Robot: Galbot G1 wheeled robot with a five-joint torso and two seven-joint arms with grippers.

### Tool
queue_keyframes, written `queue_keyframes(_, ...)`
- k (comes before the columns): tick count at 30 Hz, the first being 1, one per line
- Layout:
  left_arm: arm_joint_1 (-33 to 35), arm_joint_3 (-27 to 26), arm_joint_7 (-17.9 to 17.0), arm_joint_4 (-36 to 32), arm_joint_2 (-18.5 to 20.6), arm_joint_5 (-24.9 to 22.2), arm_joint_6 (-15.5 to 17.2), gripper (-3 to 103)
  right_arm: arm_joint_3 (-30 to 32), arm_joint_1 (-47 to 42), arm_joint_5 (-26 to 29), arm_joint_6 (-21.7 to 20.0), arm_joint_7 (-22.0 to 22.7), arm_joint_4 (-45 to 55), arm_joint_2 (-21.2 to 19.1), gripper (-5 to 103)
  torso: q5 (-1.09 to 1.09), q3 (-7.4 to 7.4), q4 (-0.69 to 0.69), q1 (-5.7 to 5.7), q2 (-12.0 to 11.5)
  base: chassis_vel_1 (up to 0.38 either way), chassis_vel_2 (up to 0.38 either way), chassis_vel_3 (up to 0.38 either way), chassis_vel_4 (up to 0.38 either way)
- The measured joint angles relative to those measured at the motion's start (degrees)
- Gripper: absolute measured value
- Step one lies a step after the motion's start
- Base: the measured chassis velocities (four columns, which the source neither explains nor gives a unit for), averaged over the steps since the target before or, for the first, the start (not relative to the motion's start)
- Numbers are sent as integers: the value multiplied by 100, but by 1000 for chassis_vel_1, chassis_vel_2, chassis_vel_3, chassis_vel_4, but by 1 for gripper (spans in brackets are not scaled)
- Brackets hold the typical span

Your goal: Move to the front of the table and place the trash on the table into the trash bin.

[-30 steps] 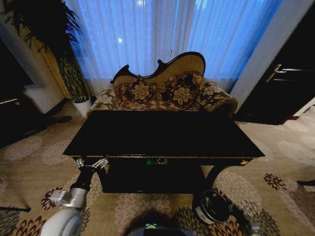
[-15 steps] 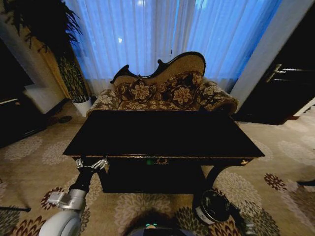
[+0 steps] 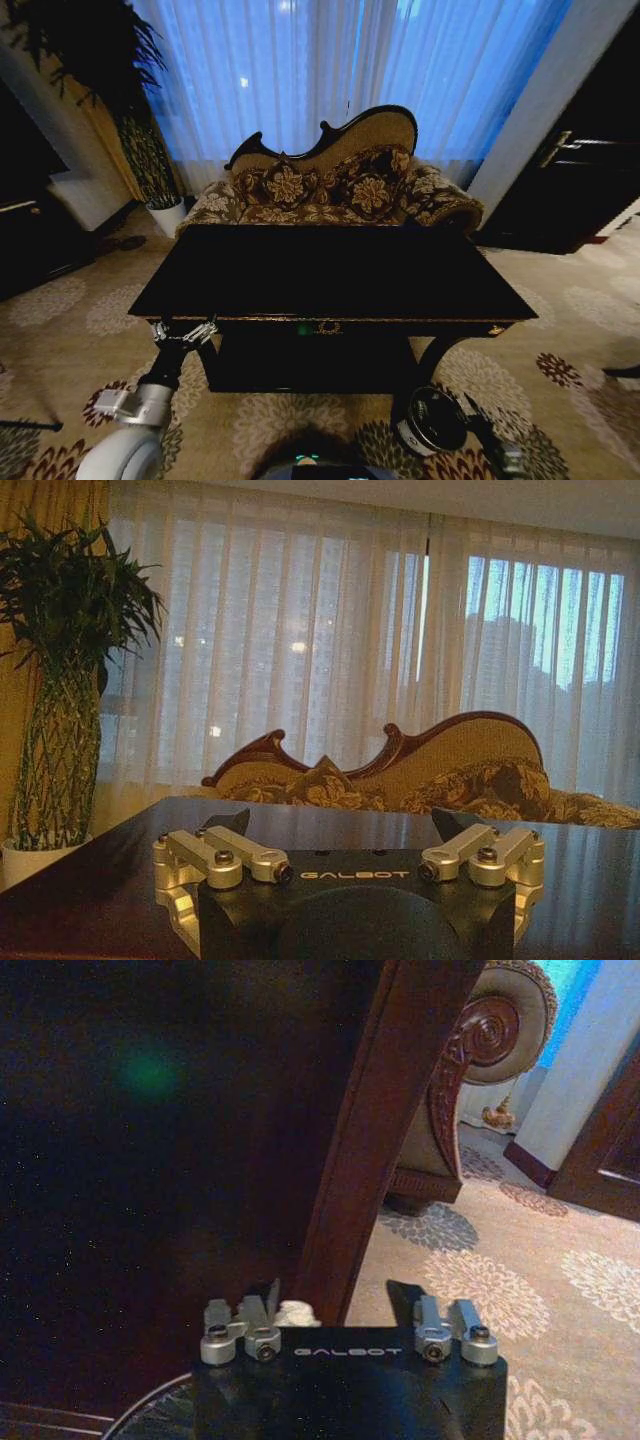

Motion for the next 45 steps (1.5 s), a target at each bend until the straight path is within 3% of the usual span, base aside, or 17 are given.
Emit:
queue_keyframes(4, 24, -30, 2, -11, -15, -2, -1, 100, 19, -59, 36, -2, -5, 33, 18, 77, 0, 0, 0, 0, 0, 0, 0, 0, 0)
queue_keyframes(5, 24, -30, 2, -11, -15, -2, -1, 100, 19, -59, 36, -2, -5, 33, 18, 77, 0, 0, 0, 0, 0, 0, 0, 0, 0)
queue_keyframes(8, 34, -48, 5, -25, -16, -11, -4, 100, 33, -111, 87, -3, -92, 56, 51, 93, 0, 0, 0, 0, 0, 0, 0, 0, 0)
queue_keyframes(11, 39, -51, 6, -29, -16, -13, -5, 100, 34, -126, 91, -3, -165, 56, 56, 99, 0, 0, 0, 0, 0, 0, 0, 0, 0)
queue_keyframes(34, 41, -54, 13, -34, -15, -16, -8, 100, 38, -130, 96, -5, -189, 63, 60, 100, 0, 0, 0, 0, 0, 0, 0, 0, 0)
queue_keyframes(37, 41, -40, 14, -44, -14, -12, -8, 100, 40, -139, 145, -5, -147, 125, 152, 100, -10, 0, 0, 0, 0, 0, 0, 0, 0)
queue_keyframes(38, 37, -31, 18, -56, -15, -11, -8, 100, 23, -139, 163, -4, -136, 152, 226, 100, -5, 0, -1, 0, 0, 0, 0, 0, 0)
queue_keyframes(39, 29, -27, 17, -70, -20, -14, -9, 100, 11, -139, 167, -6, -128, 158, 287, 100, 13, 0, 0, 0, 0, 0, 0, 0, 0)
queue_keyframes(41, 8, -6, 24, -70, -64, -25, -16, 100, 16, -111, 128, -6, -101, 162, 353, 100, -5, 0, 1, 0, 0, 0, 0, 0, 0)
queue_keyframes(43, 6, 23, 30, -52, -84, -22, -25, 100, 20, -111, 118, -6, -80, 181, 394, 100, -8, 0, 0, 0, 0, 0, 0, 0, 0)
queue_keyframes(45, 17, 96, 35, -34, -97, 22, -37, 100, 18, -94, 17, -6, 24, 179, 479, 100, 6, 0, 0, 0, 0, 0, 0, 0, 0)
